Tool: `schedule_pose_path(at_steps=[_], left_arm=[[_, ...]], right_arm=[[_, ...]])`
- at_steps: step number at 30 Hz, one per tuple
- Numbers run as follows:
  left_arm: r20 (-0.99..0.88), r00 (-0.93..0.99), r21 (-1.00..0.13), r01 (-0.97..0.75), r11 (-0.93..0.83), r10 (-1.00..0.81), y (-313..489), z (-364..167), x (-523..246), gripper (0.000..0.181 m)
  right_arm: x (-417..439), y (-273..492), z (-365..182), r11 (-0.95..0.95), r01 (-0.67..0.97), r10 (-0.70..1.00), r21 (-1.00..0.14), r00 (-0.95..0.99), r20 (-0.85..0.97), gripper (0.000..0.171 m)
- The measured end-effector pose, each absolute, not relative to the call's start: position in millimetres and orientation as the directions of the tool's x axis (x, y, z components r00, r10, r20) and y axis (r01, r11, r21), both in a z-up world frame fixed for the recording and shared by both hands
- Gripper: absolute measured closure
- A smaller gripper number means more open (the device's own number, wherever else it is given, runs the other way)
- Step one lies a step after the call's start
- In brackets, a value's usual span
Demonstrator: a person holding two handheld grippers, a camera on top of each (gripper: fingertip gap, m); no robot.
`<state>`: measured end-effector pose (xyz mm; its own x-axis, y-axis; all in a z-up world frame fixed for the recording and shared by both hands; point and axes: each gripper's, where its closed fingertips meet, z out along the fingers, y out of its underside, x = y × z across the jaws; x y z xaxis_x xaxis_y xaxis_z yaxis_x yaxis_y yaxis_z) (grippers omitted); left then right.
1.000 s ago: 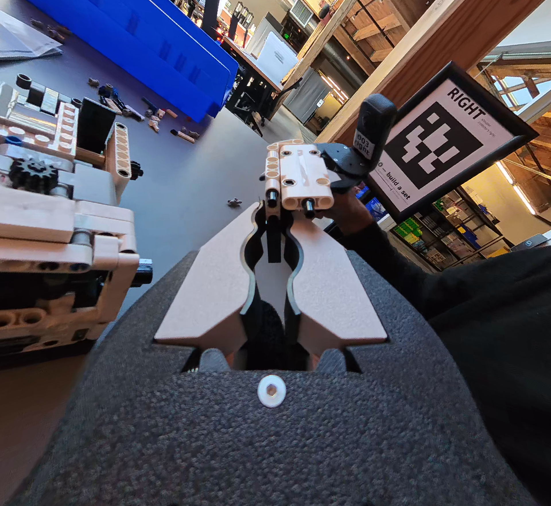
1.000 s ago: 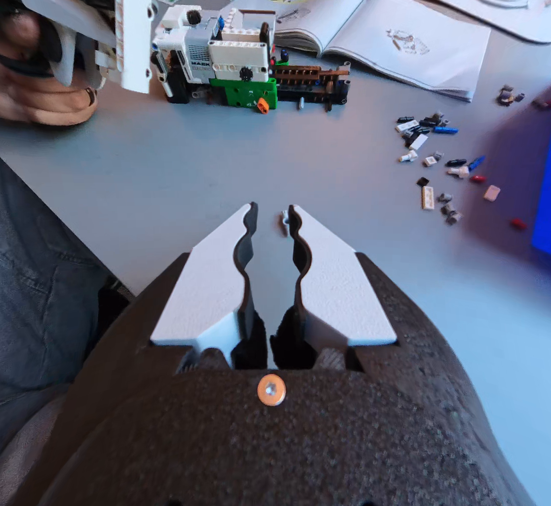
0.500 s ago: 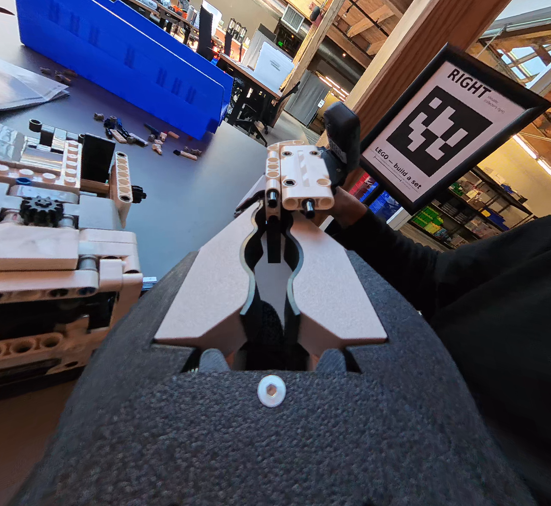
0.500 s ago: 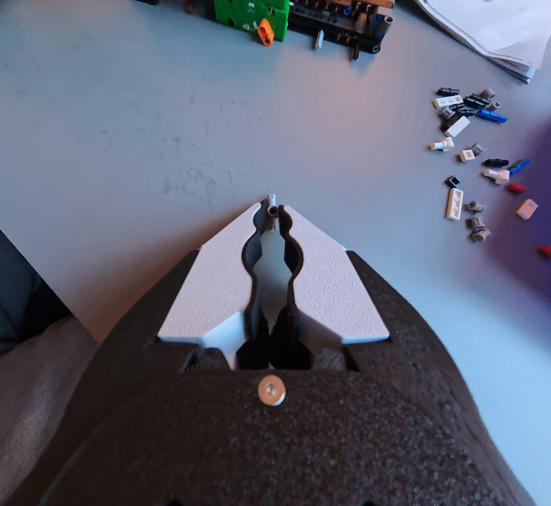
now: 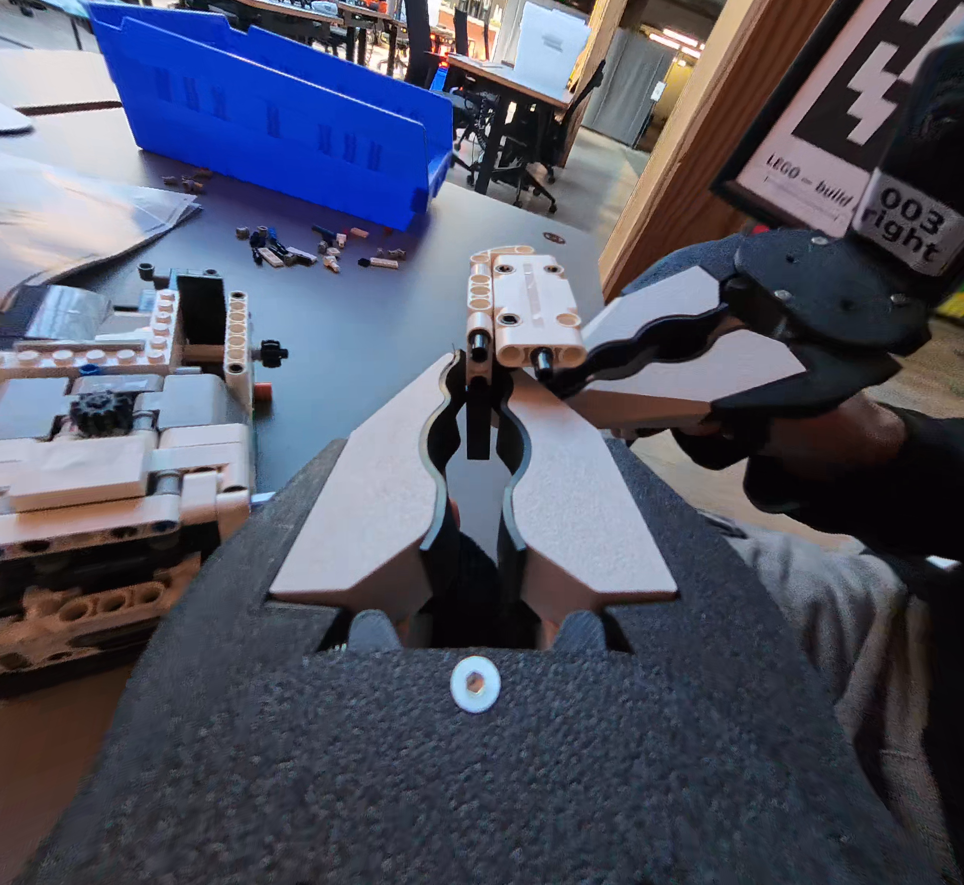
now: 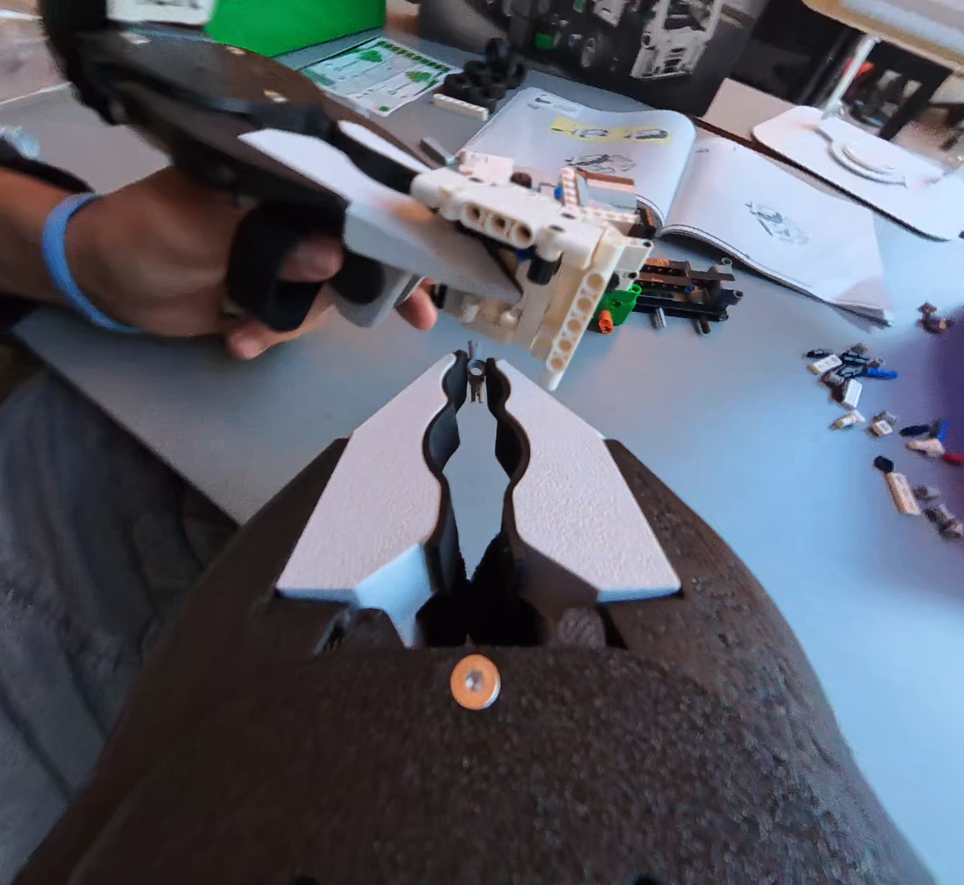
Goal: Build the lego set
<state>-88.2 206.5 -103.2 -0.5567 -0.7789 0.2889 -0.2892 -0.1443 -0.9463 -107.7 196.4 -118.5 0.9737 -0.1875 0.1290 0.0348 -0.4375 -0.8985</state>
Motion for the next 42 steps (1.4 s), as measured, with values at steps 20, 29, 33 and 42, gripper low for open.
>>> schedule_pose_path(at_steps=[20,29,33,42], left_arm=[[-0.165,-0.461,-0.942,-0.189,0.278,-0.872,200,-125,-85,0.174],[0.016,-0.455,-0.958,-0.262,0.116,-0.89,198,-122,-84,0.172],[0.109,-0.457,-0.952,-0.302,0.039,-0.883,198,-122,-83,0.171],[0.283,-0.458,-0.918,-0.383,-0.1,-0.843,203,-124,-81,0.174]], right_arm=[[-88,204,-137,-0.233,-0.192,-0.401,-0.953,0.912,-0.086,0.165],[-87,204,-134,-0.172,-0.151,-0.438,-0.973,0.897,-0.061,0.166],[-86,204,-132,-0.168,-0.104,-0.471,-0.98,0.882,-0.013,0.166],[-87,205,-126,-0.169,-0.07,-0.448,-0.983,0.894,0.014,0.165]])
